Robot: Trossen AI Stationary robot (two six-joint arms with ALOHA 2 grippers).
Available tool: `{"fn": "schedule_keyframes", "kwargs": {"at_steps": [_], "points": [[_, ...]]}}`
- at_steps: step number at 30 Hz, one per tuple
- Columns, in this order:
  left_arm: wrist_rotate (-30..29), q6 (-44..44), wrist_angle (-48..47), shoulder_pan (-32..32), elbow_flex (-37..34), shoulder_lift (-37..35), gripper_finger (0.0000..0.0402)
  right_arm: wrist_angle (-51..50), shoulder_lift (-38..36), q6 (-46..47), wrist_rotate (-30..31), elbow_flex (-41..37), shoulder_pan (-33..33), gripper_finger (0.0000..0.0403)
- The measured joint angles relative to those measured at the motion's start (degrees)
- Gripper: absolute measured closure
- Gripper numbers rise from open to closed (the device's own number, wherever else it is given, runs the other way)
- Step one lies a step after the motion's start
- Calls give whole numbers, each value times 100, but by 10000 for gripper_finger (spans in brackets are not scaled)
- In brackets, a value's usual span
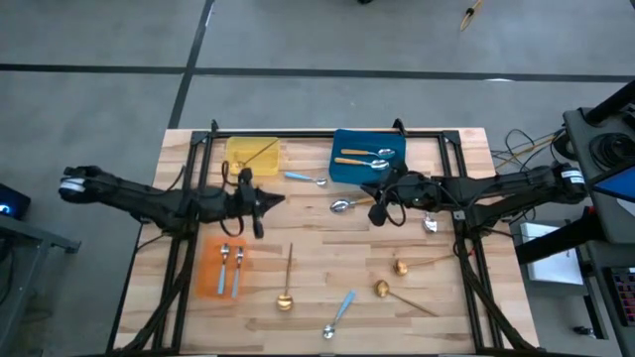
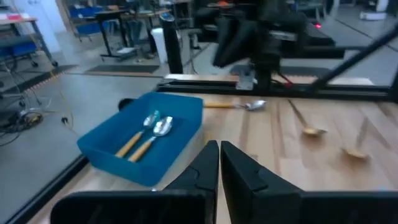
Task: Sort silverware by color (type)
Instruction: Put the orange spoon into the blue bin
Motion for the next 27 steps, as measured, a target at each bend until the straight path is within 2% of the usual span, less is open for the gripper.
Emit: {"fn": "schedule_keyframes", "kwargs": {"at_steps": [5,10,16,18,27], "points": [[110,-20,179,611,-123,29,402,-58,360,-9,-9,8,-58,365],[122,25,275,863,-118,95,402,-99,912,-249,-63,93,-223,365],[123,280,290,963,-106,76,402,-676,1671,-690,-784,599,-613,365],[122,319,290,969,-106,75,402,-916,1951,-997,-973,840,-718,365],[120,516,272,973,-106,83,402,-2205,3288,-3050,-1126,1884,-857,365]]}}
